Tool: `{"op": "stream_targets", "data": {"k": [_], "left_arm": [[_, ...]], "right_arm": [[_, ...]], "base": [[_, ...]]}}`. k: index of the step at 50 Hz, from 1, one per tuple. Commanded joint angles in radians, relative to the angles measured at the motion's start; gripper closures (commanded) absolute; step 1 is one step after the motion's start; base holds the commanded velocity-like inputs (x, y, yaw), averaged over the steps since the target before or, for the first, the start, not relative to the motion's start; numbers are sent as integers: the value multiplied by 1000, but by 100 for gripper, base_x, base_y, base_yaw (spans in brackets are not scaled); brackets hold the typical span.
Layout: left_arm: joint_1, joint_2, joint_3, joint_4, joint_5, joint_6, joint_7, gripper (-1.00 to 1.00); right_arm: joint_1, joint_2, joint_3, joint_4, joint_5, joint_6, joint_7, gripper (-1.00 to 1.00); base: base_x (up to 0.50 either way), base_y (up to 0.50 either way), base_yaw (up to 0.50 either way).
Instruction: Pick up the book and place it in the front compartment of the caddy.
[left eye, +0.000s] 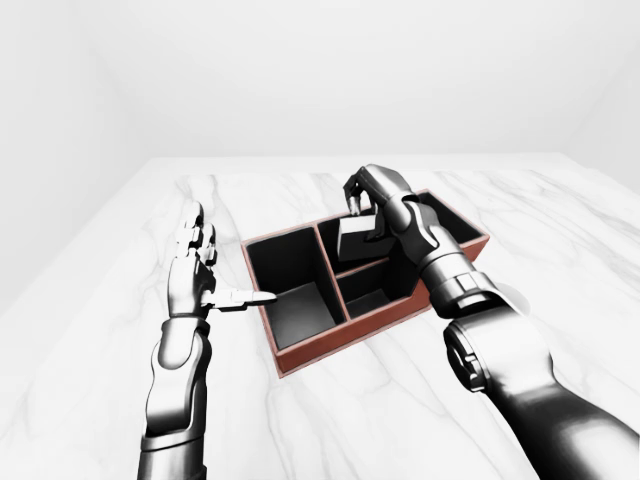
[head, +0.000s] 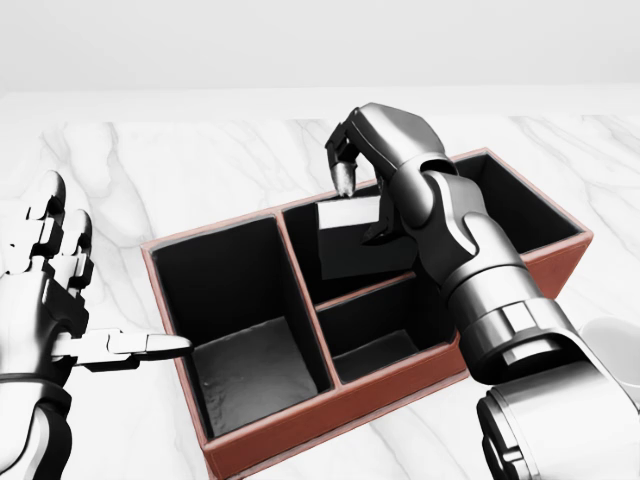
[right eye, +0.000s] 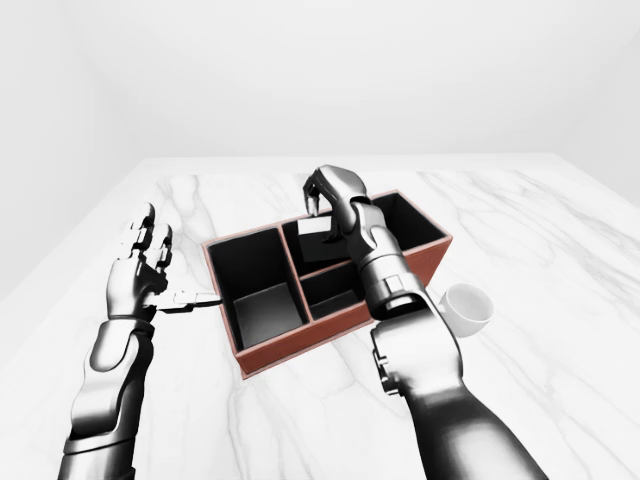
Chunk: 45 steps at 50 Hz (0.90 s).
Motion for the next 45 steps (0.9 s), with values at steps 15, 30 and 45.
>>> {"op": "stream_targets", "data": {"k": [15,30,45], "left_arm": [[3,-1,-2,4,3,0,0,-100],[-1,0,-1,3,3,0,1,-100],[1,0,-1,-3,3,0,1,-100]], "right_arm": [[-24,6,-14,46,-13,0,-86,100],[-20,11,-5,71,-35,0,-119,100],[-14,18,0,81,-55,0,-129,100]], "base": [[0,0,0],[0,0,0],[0,0,0]]}}
